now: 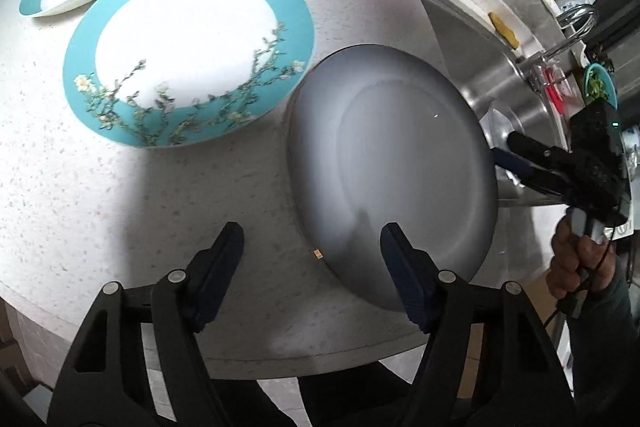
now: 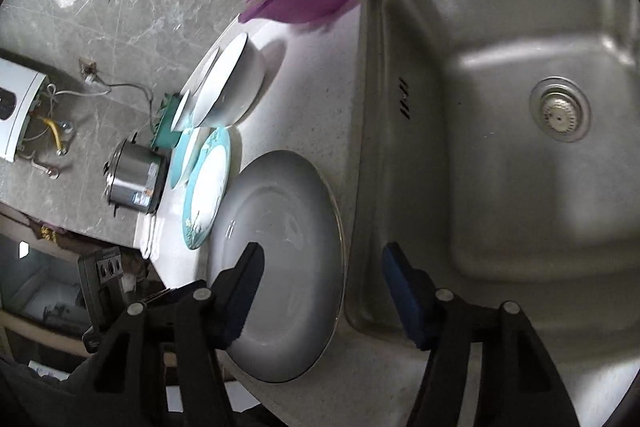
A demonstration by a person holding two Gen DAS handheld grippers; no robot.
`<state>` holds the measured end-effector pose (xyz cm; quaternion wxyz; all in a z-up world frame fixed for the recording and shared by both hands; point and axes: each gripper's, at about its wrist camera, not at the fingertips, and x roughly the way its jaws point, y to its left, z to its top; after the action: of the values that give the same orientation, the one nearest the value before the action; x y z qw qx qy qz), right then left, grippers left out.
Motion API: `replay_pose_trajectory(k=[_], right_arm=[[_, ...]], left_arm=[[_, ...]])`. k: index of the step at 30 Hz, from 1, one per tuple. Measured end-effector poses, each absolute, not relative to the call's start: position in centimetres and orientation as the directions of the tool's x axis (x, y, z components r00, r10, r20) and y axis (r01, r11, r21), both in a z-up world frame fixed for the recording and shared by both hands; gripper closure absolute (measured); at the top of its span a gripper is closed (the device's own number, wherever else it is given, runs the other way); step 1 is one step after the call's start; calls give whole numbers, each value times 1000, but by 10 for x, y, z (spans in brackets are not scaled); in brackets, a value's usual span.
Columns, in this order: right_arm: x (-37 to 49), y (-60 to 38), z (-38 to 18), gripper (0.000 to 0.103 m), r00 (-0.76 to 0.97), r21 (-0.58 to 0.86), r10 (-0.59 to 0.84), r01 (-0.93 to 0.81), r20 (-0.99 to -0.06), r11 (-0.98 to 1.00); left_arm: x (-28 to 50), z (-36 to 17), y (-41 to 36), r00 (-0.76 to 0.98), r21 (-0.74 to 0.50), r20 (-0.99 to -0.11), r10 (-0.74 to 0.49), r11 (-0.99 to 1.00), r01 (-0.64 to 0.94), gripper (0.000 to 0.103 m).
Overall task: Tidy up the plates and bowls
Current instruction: 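Move the left tool to the grey plate rim while the right tool approaches it too, then close the left tool on the grey plate rim while the right tool grips it too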
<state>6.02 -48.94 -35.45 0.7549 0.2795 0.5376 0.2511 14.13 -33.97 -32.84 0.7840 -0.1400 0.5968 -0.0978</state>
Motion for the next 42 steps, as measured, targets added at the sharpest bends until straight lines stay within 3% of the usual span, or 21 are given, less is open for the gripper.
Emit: replay_pose_trajectory(k=[4, 7, 9, 12, 16, 28, 34, 42], right_arm=[[66, -490, -367, 49, 243, 718, 714, -89, -657, 691], [70, -488, -371, 66, 224, 726, 726, -99, -650, 681], [72, -487, -372, 67, 208, 731, 734, -105, -647, 674], [74, -485, -374, 72, 184, 734, 741, -117, -646, 669], [75, -479, -378, 81, 138, 731, 742, -125, -656, 671], [82, -476, -378, 82, 81, 720, 732, -136, -677, 681], [86, -477, -378, 83, 60, 719, 729, -132, -682, 683], [87, -466, -372, 82, 41, 674, 689, -169, -724, 719]], left_arm=[[139, -327, -340, 267, -358, -902, -339, 933, -24, 35], [140, -326, -342, 258, -375, -898, -356, 927, -25, 44], [141, -326, -343, 254, -376, -898, -358, 926, -24, 45], [139, -325, -337, 243, -393, -894, -376, 919, -23, 57], [139, -325, -338, 241, -391, -896, -374, 920, -26, 58], [150, -326, -321, 237, -453, -873, -426, 888, -72, 58], [152, -326, -314, 229, -403, -897, -378, 912, -71, 82], [153, -324, -309, 220, -391, -904, -365, 917, -84, 84]])
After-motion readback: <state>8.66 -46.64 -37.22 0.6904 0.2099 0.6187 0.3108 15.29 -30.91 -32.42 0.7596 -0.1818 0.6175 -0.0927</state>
